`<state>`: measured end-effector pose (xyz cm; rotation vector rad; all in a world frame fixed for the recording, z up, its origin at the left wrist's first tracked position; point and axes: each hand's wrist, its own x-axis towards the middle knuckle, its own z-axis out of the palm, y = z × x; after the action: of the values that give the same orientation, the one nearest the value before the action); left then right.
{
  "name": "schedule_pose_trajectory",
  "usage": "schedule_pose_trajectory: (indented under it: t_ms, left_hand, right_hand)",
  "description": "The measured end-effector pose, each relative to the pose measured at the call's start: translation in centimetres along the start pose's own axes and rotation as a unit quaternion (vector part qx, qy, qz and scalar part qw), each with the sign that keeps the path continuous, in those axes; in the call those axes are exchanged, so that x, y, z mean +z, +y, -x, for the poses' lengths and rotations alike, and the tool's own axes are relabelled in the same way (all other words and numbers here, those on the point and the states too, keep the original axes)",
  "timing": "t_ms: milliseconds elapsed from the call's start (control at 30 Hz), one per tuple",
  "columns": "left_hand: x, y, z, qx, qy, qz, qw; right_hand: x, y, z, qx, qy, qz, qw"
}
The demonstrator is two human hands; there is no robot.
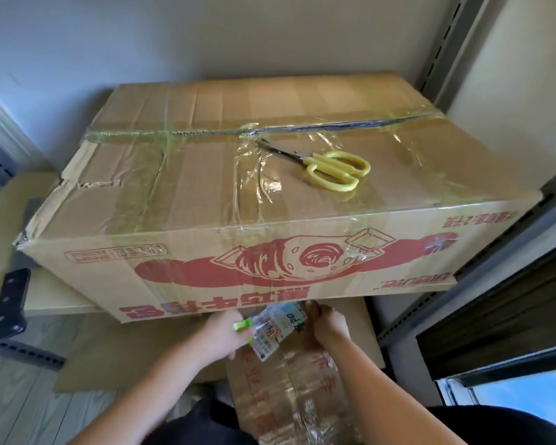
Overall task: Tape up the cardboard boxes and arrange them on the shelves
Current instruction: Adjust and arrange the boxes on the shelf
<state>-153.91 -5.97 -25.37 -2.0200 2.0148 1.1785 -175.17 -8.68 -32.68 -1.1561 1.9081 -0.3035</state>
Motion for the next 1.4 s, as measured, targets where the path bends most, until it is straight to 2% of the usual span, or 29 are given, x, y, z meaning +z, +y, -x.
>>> schedule_pose_trajectory:
  t_ms: [67, 133, 233, 333, 433, 533, 633, 700, 800, 900, 1000, 1067, 1133, 1233, 1400]
  left_hand:
    - [0.1, -0.5, 0.0, -0.013, 0.005, 0.012, 1.000]
    - [0.1, -0.7, -0.1, -0.027, -0.006, 0.036, 0.999]
    - [-0.5, -0.6, 0.1, -0.028, 0.001, 0.065, 0.997]
    - [-0.6, -0.7, 0.6, -0.029, -0.001, 0.103, 0.994]
    - [-0.6, -1.0, 1.8, -0.040, -0.024, 0.141, 0.989]
    - [-0.9, -2.2, 2.2, -0.040, -0.042, 0.195, 0.979]
    - [-1.0, -4.3, 2.3, -0.028, -0.034, 0.143, 0.989]
    - [-0.9, -6.0, 1.8, -0.046, -0.001, 0.066, 0.997]
    - [-0.1, -8.5, 0.4, -0.073, 0.029, 0.030, 0.996]
    - [0.9, -9.6, -1.3, -0.089, 0.041, 0.048, 0.994]
    - [2.5, -11.7, -2.6, -0.092, 0.055, 0.091, 0.990]
    - [3.5, -12.9, -2.9, -0.073, 0.058, 0.125, 0.988]
    - [4.4, -13.5, -3.1, -0.057, 0.049, 0.176, 0.981]
    - [4.8, -13.5, -3.2, -0.028, 0.046, 0.213, 0.976]
    - [1.7, -11.3, -2.0, 0.011, -0.068, 0.263, 0.962]
  right_hand:
    - [0.3, 0.0, -0.2, 0.027, -0.002, 0.004, 1.000]
    - [0.9, -0.2, 0.3, 0.029, 0.031, 0.064, 0.997]
    - [1.8, -1.8, 1.2, -0.116, 0.104, 0.148, 0.977]
    - [3.0, -2.9, 1.7, -0.193, 0.104, 0.159, 0.963]
    - [4.4, -2.2, 0.4, -0.188, 0.083, 0.281, 0.937]
    - [4.4, -2.7, -0.5, -0.195, 0.074, 0.331, 0.920]
    - [4.4, -3.3, -1.1, -0.212, 0.066, 0.377, 0.899]
    - [4.6, -3.3, -1.4, -0.211, 0.075, 0.406, 0.886]
    - [5.3, -3.2, -1.7, -0.209, 0.083, 0.423, 0.878]
    - [5.5, -3.0, -2.0, -0.207, 0.091, 0.417, 0.880]
    - [5.8, -3.3, -1.6, -0.195, 0.133, 0.385, 0.892]
    - [5.2, -3.9, -1.2, -0.149, 0.120, 0.346, 0.919]
    - [4.0, -3.6, -1.7, -0.065, 0.096, 0.259, 0.959]
    - [2.4, -2.9, -2.9, -0.007, 0.097, 0.198, 0.975]
    - [0.9, -1.0, -5.1, 0.034, 0.045, 0.120, 0.991]
